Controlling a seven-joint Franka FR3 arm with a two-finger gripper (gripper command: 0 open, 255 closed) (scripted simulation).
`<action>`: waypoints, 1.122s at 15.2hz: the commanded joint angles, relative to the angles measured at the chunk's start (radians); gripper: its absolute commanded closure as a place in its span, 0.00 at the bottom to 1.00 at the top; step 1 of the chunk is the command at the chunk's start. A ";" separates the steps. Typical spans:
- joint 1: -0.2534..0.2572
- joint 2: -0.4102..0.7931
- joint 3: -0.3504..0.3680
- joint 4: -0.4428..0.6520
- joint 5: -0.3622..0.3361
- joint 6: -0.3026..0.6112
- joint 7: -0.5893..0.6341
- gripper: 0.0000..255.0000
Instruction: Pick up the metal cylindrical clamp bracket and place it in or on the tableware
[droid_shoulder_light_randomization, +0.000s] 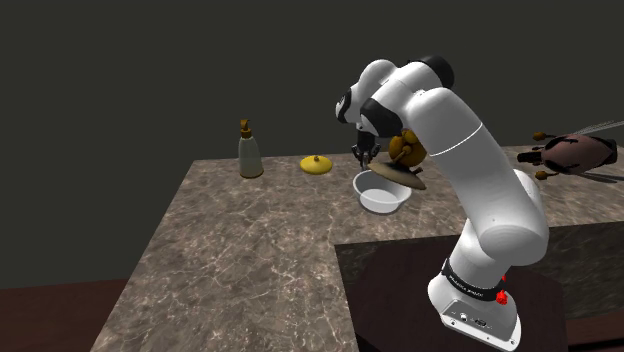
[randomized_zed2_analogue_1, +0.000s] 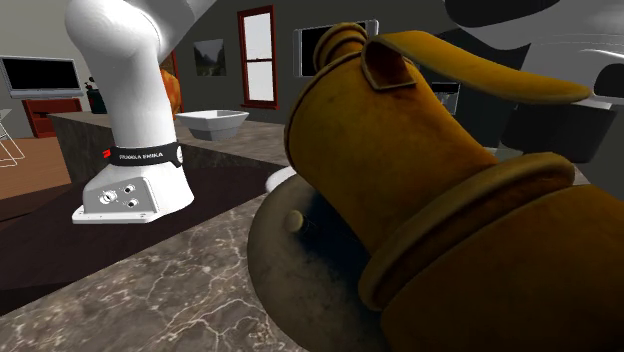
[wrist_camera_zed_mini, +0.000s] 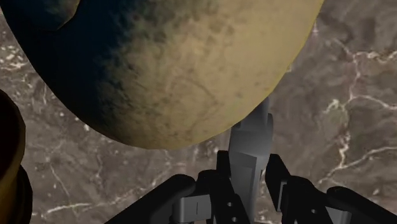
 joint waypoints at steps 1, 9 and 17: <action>0.005 -0.003 -0.001 -0.009 -0.003 -0.002 -0.001 1.00; 0.033 -0.062 -0.049 0.002 -0.049 -0.066 0.018 1.00; 0.055 -0.114 -0.093 0.028 -0.095 -0.135 0.038 1.00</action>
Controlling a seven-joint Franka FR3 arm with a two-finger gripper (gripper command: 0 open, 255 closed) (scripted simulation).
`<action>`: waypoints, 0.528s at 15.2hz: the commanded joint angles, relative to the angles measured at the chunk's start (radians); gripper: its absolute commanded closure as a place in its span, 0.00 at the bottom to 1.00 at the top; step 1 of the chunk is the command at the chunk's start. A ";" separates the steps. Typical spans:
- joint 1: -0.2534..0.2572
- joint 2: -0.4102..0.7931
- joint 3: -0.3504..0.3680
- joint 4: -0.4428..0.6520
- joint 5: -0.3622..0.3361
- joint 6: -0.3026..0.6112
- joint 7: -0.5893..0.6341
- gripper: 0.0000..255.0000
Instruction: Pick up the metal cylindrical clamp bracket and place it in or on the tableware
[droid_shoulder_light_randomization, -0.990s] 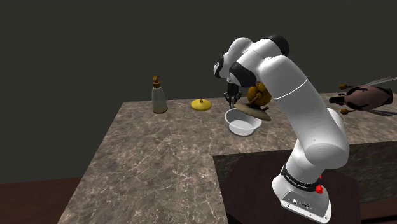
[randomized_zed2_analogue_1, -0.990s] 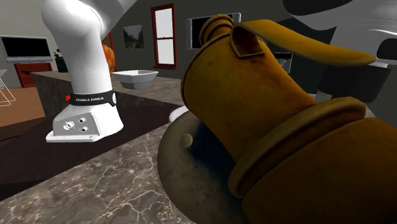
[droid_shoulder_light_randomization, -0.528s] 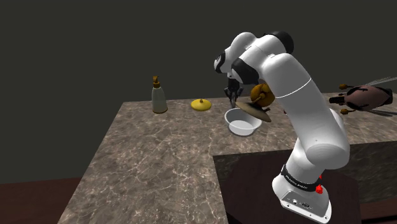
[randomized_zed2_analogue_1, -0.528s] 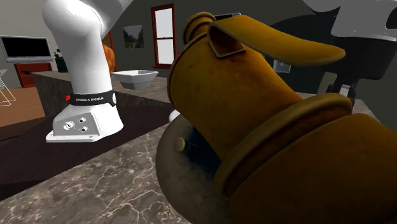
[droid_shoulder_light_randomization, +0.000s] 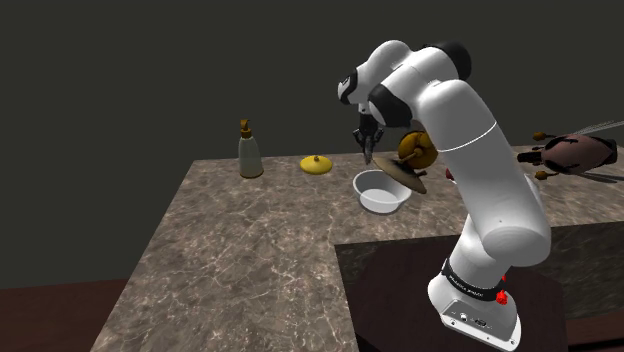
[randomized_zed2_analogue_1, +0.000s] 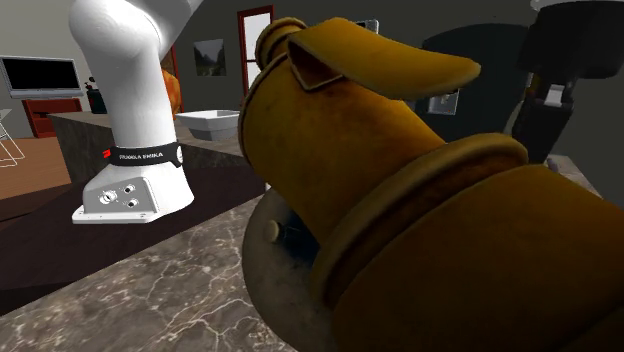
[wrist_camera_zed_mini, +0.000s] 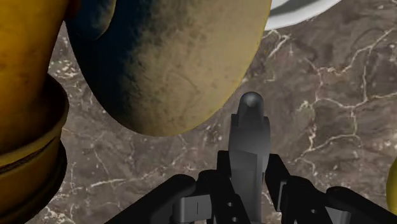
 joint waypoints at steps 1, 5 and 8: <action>0.006 -0.014 -0.012 0.008 -0.012 -0.019 0.005 1.00; 0.015 -0.038 -0.031 0.027 -0.033 -0.056 0.015 1.00; 0.019 -0.054 -0.045 0.045 -0.048 -0.084 0.023 1.00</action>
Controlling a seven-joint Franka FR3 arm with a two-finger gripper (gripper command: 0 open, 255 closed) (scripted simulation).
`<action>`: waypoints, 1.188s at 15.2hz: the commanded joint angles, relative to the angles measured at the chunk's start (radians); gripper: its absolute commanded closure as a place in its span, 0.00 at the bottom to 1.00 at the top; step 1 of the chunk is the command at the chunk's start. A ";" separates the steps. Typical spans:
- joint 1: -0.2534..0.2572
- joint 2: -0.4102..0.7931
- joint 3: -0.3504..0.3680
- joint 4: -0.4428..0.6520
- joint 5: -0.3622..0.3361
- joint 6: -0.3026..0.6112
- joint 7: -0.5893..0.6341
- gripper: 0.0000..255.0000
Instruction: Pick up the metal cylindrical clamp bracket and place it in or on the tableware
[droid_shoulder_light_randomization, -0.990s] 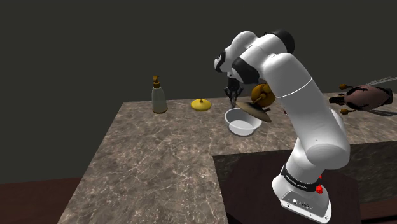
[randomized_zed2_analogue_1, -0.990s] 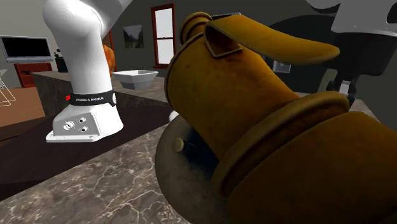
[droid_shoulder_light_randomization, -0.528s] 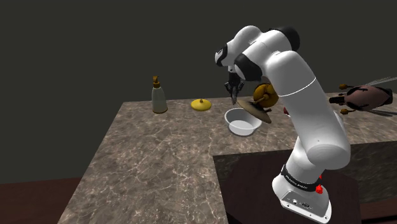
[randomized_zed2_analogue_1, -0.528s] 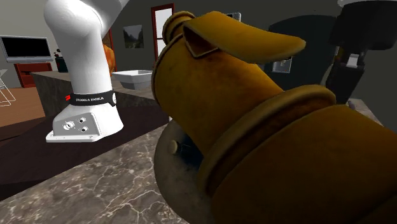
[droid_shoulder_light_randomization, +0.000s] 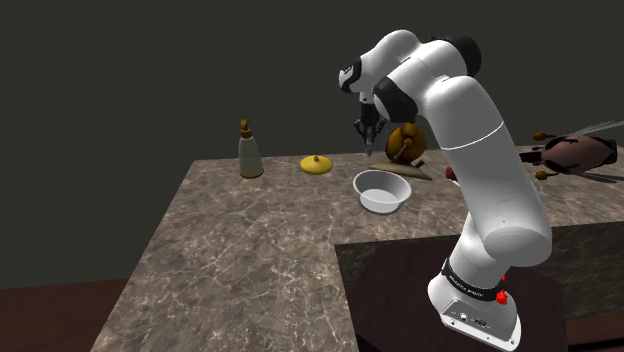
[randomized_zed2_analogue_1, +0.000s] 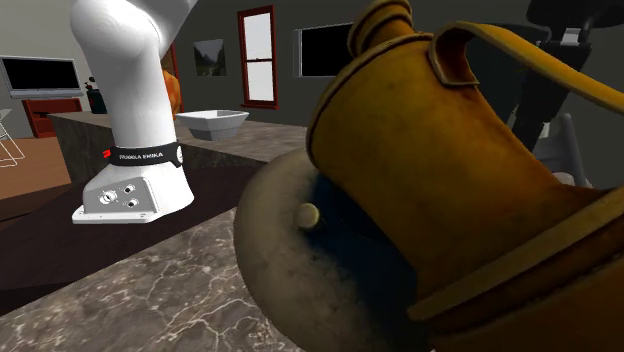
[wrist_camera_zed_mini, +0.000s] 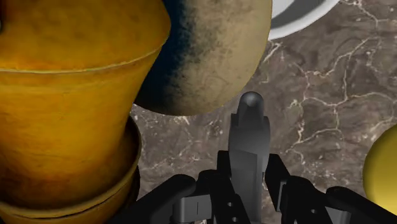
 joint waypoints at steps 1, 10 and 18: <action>0.001 -0.010 -0.008 0.013 -0.010 -0.020 0.004 1.00; 0.220 -0.185 -0.146 -0.189 -0.118 0.023 0.050 1.00; 1.060 -0.391 -0.852 -0.565 -0.288 0.120 0.178 1.00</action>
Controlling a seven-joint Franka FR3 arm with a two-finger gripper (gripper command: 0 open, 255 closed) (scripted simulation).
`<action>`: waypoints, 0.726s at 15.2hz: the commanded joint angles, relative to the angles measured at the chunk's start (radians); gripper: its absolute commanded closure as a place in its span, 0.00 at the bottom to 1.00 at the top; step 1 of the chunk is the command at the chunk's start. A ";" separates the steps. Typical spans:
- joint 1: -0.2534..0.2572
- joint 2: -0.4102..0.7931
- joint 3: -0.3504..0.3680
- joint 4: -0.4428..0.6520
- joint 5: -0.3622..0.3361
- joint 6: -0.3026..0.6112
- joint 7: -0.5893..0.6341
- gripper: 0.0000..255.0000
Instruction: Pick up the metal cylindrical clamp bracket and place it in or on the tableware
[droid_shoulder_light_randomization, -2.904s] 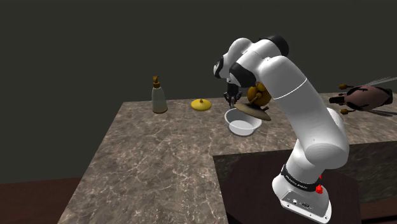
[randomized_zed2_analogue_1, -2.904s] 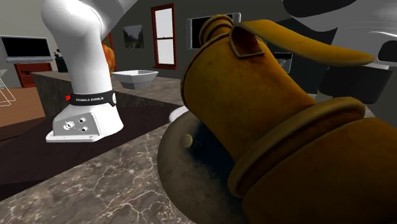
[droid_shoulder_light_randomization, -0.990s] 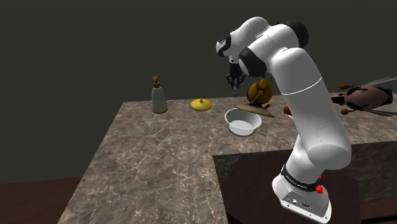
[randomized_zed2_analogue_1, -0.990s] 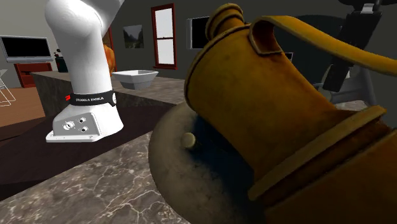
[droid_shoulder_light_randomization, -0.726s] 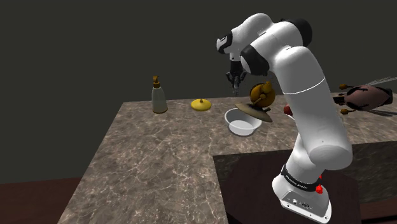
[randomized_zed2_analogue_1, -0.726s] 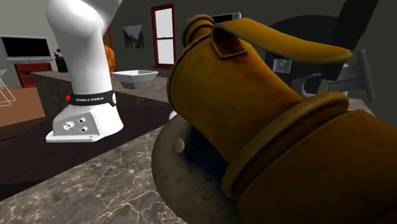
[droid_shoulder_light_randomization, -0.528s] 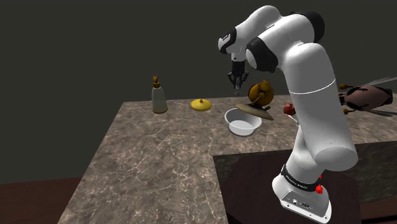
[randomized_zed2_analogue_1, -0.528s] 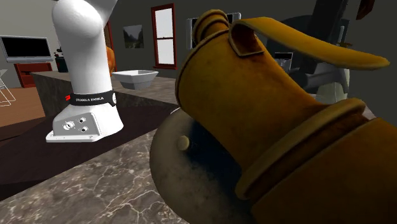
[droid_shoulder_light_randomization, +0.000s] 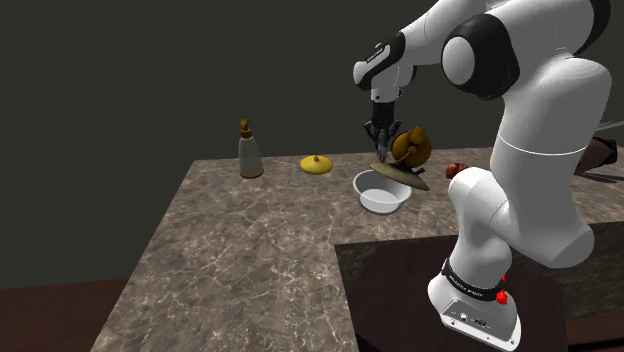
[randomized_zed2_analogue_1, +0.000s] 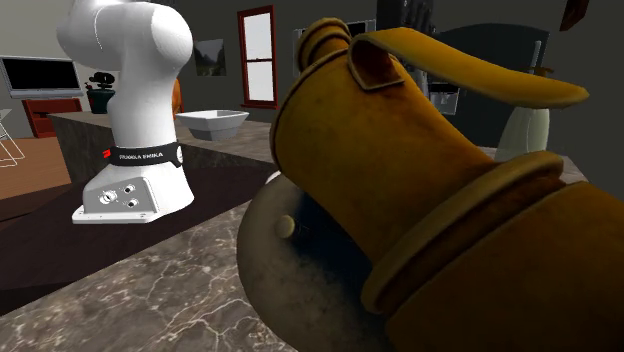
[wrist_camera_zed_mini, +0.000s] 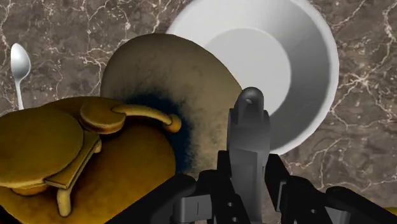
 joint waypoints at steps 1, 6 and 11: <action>0.203 0.084 -0.204 -0.087 0.065 -0.013 -0.052 1.00; 0.358 0.255 -0.346 -0.229 0.183 -0.039 -0.137 1.00; 0.335 0.222 -0.294 -0.268 0.188 0.037 -0.128 1.00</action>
